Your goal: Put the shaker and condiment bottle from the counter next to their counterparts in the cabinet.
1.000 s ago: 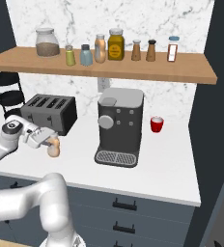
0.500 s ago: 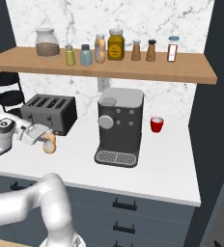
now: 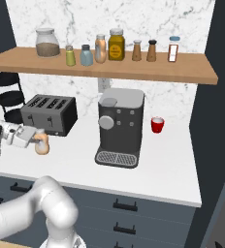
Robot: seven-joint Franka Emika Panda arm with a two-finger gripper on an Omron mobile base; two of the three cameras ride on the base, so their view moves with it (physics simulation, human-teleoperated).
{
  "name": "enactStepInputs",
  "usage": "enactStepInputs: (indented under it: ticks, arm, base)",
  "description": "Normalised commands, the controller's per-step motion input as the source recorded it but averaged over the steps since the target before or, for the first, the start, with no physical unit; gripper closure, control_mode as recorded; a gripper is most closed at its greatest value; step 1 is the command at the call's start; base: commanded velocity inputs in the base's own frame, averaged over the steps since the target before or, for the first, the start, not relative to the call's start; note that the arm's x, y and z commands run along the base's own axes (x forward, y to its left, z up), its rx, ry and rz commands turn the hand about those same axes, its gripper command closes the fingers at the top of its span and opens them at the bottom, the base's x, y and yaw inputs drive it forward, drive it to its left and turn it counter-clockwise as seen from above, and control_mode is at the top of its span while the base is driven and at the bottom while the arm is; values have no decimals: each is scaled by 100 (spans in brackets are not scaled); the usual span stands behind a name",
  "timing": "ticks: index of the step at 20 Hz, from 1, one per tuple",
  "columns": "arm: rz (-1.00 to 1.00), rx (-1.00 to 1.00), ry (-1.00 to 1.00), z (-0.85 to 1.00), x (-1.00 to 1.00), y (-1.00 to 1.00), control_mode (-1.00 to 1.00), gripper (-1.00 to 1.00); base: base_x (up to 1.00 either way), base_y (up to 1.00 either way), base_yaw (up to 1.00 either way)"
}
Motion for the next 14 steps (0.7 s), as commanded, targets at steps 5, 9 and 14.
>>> enactStepInputs:
  ticks: [5, 9, 14]
  arm:
    - [20, 0, -10, 29, -61, -12, -100, 100]
    - [16, 3, -9, 40, -41, -30, -100, 100]
    - [16, 3, -11, 43, -44, -32, -100, 100]
  base:
    - [0, 0, 0]
    - [0, 0, 0]
    - [0, 0, 0]
